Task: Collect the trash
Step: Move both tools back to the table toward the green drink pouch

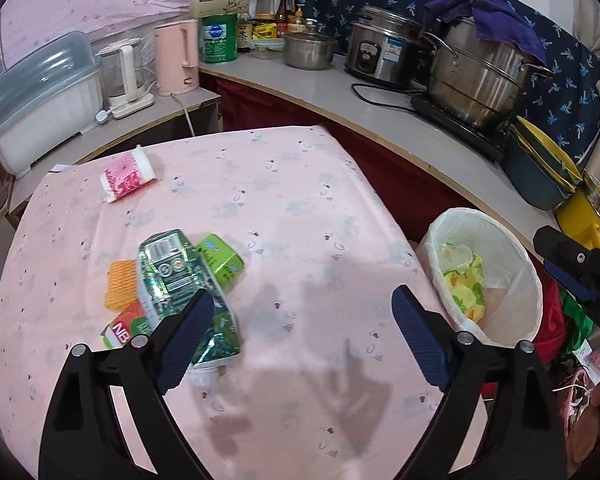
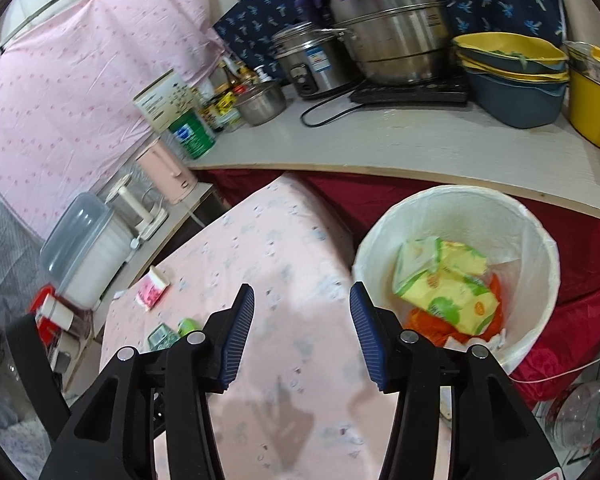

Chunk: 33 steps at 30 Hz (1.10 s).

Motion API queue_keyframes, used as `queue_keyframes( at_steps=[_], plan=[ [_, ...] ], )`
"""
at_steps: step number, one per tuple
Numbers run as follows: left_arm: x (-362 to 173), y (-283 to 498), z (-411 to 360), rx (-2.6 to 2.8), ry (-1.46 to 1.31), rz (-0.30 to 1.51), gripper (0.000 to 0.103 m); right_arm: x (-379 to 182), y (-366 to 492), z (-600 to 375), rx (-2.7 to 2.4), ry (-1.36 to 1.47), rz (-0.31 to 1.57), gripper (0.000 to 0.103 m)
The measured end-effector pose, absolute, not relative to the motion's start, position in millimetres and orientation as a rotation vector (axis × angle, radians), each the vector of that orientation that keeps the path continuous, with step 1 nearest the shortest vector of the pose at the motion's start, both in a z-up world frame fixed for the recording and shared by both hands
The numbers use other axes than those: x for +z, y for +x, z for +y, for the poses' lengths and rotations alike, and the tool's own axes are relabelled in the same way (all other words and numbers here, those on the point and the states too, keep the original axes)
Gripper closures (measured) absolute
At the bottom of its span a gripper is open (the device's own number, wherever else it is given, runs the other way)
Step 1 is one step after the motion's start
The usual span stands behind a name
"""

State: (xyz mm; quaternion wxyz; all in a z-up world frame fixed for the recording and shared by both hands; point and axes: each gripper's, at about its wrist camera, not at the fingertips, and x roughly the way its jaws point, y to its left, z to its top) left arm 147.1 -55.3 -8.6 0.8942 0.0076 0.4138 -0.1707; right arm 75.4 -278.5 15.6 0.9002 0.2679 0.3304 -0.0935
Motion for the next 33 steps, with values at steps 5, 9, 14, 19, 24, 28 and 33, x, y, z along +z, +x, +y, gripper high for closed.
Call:
queue_keyframes(
  at_steps=[5, 9, 14, 19, 24, 28, 33],
  plan=[
    [-14, 150, -16, -0.295, -0.005, 0.872, 0.016, 12, 84, -239, -0.137, 0.52, 0.715, 0.047],
    [-20, 150, 17, -0.246, -0.017, 0.883, 0.016, 6, 93, -209, -0.089, 0.491, 0.747, 0.047],
    [-27, 152, 55, -0.199, -0.051, 0.896, 0.016, -6, 106, -169, -0.027, 0.453, 0.795, 0.047],
    [-36, 154, 86, -0.159, -0.078, 0.912, 0.016, -19, 118, -134, 0.018, 0.415, 0.841, 0.043],
    [-45, 159, 111, -0.125, -0.097, 0.928, 0.016, -37, 131, -107, 0.042, 0.385, 0.882, 0.037],
    [-52, 164, 130, -0.101, -0.122, 0.94, 0.016, -53, 141, -89, 0.049, 0.362, 0.918, 0.034],
    [-58, 168, 141, -0.088, -0.124, 0.946, 0.016, -66, 156, -73, 0.048, 0.319, 0.945, 0.028]
  ],
)
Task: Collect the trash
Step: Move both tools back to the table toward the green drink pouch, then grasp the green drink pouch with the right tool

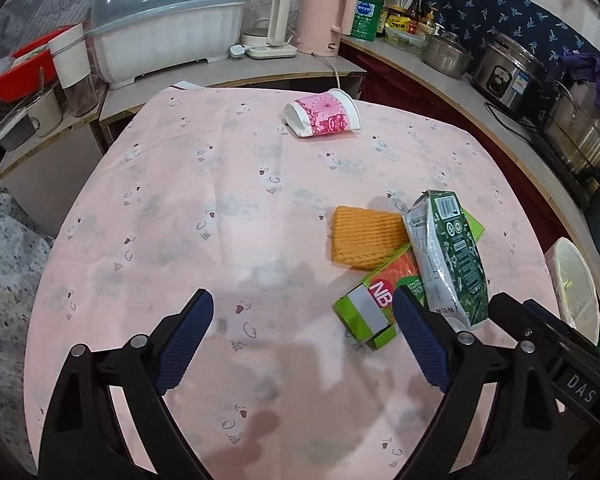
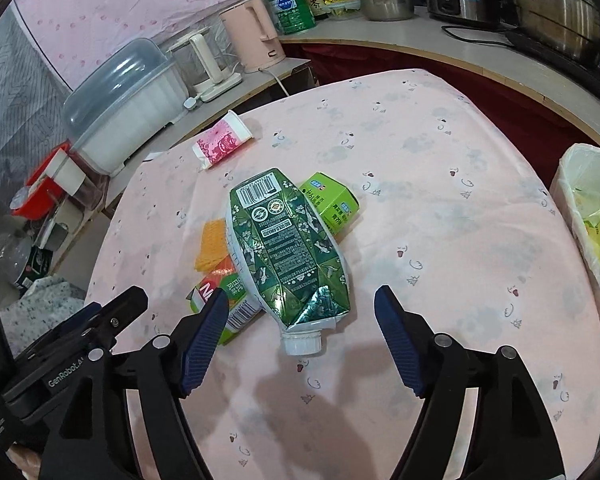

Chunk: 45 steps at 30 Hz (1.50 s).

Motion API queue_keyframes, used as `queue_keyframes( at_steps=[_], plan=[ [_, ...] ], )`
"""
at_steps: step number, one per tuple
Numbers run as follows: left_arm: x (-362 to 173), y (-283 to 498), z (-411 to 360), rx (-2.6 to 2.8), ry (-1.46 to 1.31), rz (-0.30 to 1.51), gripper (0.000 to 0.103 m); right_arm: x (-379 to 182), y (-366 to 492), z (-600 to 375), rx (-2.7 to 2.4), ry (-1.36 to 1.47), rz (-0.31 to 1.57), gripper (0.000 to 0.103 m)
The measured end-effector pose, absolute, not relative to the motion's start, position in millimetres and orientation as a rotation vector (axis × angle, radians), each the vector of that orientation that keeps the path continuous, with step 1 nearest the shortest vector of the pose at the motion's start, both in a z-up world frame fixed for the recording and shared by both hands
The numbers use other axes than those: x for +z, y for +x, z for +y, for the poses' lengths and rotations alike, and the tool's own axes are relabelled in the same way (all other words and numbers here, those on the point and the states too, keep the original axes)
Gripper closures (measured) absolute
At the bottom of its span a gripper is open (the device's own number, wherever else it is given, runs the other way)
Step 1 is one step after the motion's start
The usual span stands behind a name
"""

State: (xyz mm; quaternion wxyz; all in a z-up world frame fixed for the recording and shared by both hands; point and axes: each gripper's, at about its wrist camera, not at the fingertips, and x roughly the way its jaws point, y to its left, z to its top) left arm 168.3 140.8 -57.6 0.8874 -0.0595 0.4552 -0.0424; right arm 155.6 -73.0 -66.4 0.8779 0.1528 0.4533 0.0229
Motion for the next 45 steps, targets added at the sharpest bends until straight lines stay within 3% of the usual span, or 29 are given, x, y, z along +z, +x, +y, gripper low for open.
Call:
queue_keyframes(
  at_steps=[6, 25, 28, 32, 39, 45],
  plan=[
    [-65, 176, 152, -0.073, -0.123, 0.956, 0.016, -76, 173, -53, 0.037, 0.246, 0.956, 0.023],
    [-82, 193, 166, -0.04, -0.131, 0.991, 0.016, -95, 208, -23, -0.037, 0.01, 0.903, 0.024],
    [-83, 195, 162, -0.049, -0.126, 0.994, 0.016, -93, 207, -28, -0.034, 0.016, 0.892, 0.029],
    [-82, 196, 151, -0.078, -0.109, 0.99, 0.016, -84, 204, -47, -0.039, 0.061, 0.884, 0.048],
    [-82, 195, 120, -0.17, -0.091, 0.993, 0.016, -81, 190, -99, -0.092, 0.188, 0.902, 0.067],
    [-84, 194, 88, -0.222, -0.057, 0.997, 0.017, -87, 183, -136, -0.114, 0.3, 0.914, 0.073]
  ],
)
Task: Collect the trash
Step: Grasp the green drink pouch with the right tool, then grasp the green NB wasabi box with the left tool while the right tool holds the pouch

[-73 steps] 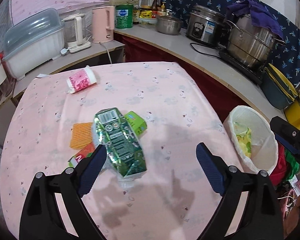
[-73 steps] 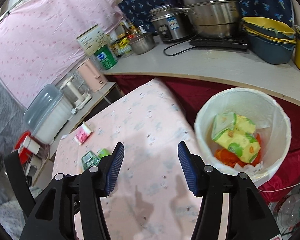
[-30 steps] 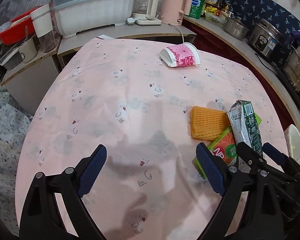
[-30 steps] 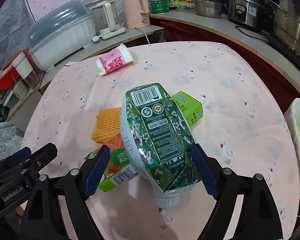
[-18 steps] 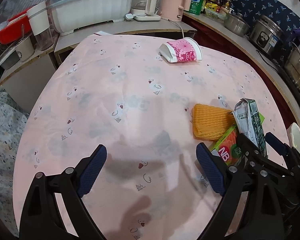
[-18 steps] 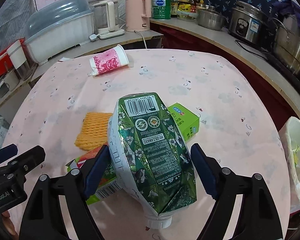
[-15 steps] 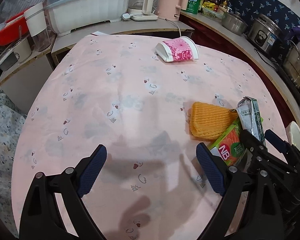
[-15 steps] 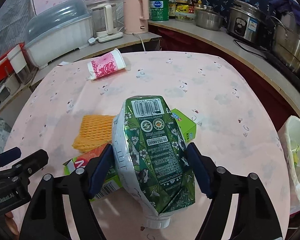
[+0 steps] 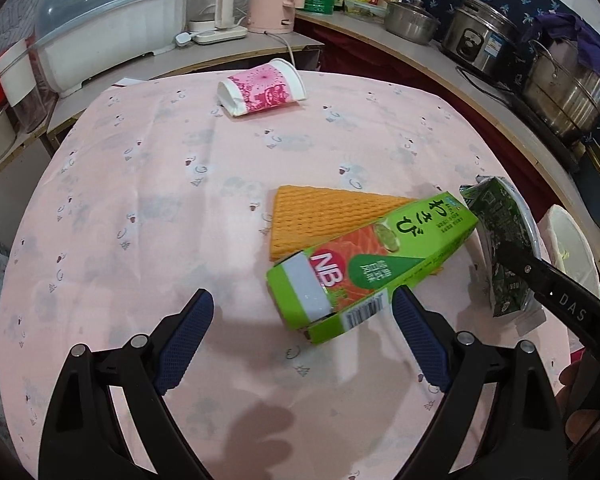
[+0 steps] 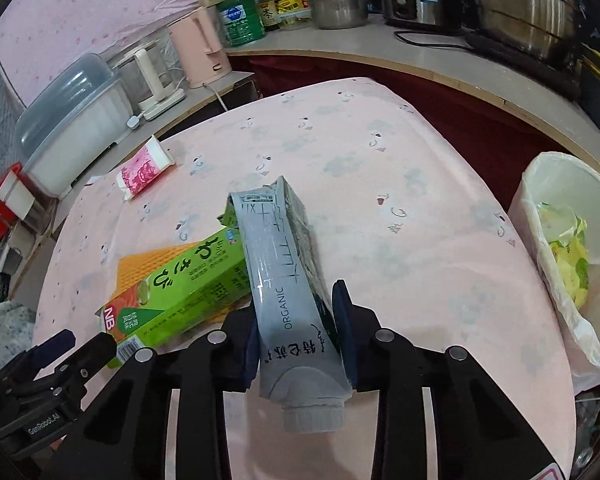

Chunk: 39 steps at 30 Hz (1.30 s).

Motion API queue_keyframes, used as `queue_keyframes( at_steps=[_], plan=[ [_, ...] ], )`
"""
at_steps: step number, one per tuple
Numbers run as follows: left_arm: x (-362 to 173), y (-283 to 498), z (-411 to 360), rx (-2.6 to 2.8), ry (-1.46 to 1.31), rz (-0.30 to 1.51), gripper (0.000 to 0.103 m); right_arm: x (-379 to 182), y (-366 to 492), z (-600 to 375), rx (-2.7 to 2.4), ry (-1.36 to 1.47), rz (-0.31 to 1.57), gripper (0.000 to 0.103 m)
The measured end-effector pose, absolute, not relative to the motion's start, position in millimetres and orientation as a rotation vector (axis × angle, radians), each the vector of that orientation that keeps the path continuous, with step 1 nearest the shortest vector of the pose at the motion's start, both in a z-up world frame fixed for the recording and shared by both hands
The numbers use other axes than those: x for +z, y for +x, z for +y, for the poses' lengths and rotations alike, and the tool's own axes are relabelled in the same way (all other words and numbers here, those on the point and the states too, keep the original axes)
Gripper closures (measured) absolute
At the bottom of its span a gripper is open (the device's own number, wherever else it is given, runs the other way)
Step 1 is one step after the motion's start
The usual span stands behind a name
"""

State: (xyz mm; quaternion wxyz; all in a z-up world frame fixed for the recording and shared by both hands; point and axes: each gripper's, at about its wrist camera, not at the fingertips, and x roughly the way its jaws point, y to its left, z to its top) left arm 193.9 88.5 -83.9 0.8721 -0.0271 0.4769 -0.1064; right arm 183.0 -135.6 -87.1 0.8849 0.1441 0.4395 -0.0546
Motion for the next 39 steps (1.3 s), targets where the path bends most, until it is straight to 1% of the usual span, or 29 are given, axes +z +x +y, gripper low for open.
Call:
queue_keyframes(
  at_steps=[7, 11, 17, 22, 30, 33, 39],
  plan=[
    [-85, 194, 64, -0.286, -0.064, 1.016, 0.019, -86, 176, -158, -0.104, 0.392, 0.902, 0.076],
    [-85, 183, 43, -0.35, -0.056, 1.023, 0.02, -82, 171, -166, -0.117, 0.415, 0.887, 0.081],
    [-85, 161, 14, -0.449, -0.031, 1.027, 0.02, -74, 159, -180, -0.126, 0.437, 0.86, 0.081],
    [-71, 168, 37, -0.388, -0.061, 0.991, 0.02, -67, 150, -186, -0.124, 0.445, 0.836, 0.081],
    [-68, 215, 101, -0.216, -0.174, 0.988, 0.02, -63, 149, -182, -0.105, 0.459, 0.814, 0.081],
    [-76, 218, 100, -0.222, -0.168, 0.999, 0.02, -64, 153, -177, -0.093, 0.458, 0.816, 0.081],
    [-91, 212, 68, -0.344, -0.066, 1.01, 0.02, -64, 155, -173, -0.087, 0.455, 0.818, 0.081]
  ],
)
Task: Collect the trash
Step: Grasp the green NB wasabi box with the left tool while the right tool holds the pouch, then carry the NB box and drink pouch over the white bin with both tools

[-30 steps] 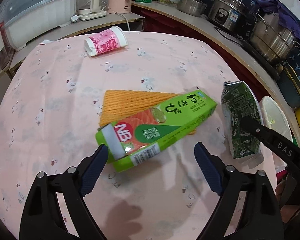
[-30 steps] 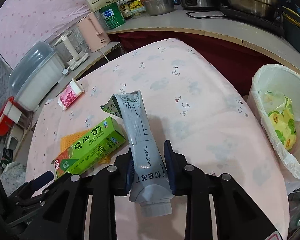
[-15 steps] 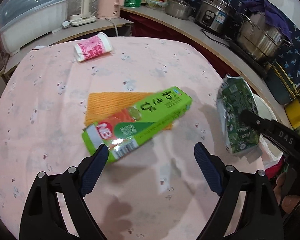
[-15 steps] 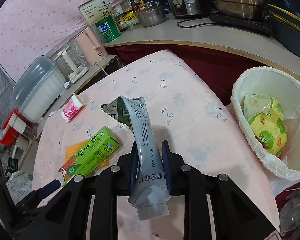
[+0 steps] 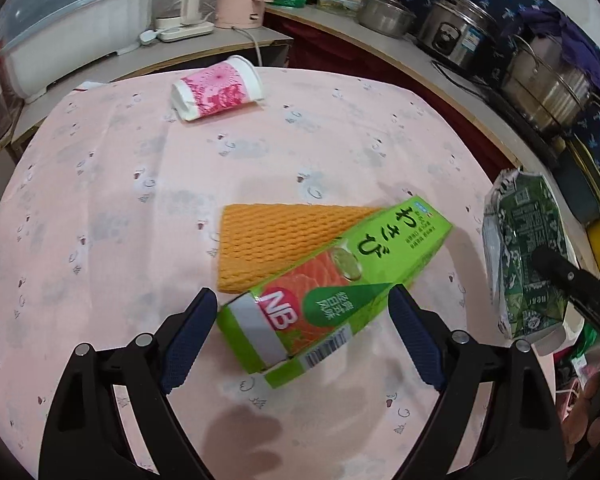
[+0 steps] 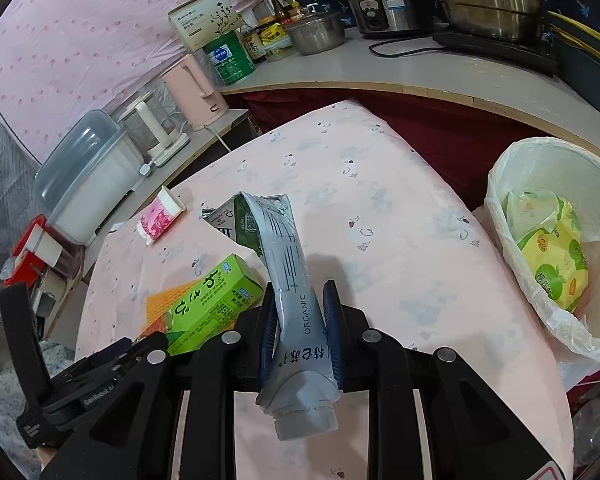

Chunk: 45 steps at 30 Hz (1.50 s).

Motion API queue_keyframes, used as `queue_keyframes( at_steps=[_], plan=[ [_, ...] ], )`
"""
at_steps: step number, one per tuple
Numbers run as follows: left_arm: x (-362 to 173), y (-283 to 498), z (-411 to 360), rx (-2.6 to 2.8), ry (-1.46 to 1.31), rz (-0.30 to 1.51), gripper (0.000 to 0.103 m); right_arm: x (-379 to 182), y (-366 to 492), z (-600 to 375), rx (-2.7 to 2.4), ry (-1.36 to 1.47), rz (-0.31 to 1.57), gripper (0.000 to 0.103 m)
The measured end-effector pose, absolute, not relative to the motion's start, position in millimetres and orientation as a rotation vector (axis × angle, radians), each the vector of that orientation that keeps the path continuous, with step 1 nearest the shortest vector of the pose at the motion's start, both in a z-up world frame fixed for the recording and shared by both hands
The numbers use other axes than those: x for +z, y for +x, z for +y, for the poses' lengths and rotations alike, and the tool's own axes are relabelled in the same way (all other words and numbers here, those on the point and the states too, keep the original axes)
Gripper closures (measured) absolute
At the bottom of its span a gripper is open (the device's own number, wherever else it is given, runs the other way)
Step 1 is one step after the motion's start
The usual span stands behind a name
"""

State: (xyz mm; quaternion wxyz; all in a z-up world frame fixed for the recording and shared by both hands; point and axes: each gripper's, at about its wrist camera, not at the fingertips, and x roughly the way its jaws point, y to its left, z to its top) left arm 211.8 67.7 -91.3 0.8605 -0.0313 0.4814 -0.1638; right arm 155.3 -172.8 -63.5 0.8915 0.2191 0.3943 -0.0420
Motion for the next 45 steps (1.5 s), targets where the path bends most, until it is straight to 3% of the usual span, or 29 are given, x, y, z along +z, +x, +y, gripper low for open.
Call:
queue_keyframes(
  at_steps=[6, 13, 25, 26, 30, 45],
  plan=[
    [-102, 199, 34, -0.471, 0.015, 1.044, 0.027, -61, 152, -175, -0.098, 0.46, 0.808, 0.081],
    [-103, 170, 4, -0.562, 0.043, 1.052, 0.026, -60, 137, -188, -0.109, 0.471, 0.799, 0.081],
    [-105, 197, -9, -0.416, 0.1, 1.043, 0.024, -63, 122, -210, -0.13, 0.497, 0.794, 0.081],
    [-106, 198, -13, -0.417, 0.107, 1.045, 0.025, -64, 123, -209, -0.129, 0.497, 0.796, 0.081],
    [-109, 198, -22, -0.416, 0.119, 1.059, 0.05, -65, 122, -209, -0.128, 0.497, 0.799, 0.081],
    [-64, 168, -53, -0.441, 0.139, 0.963, 0.052, -48, 100, -220, -0.134, 0.511, 0.746, 0.081]
  ],
)
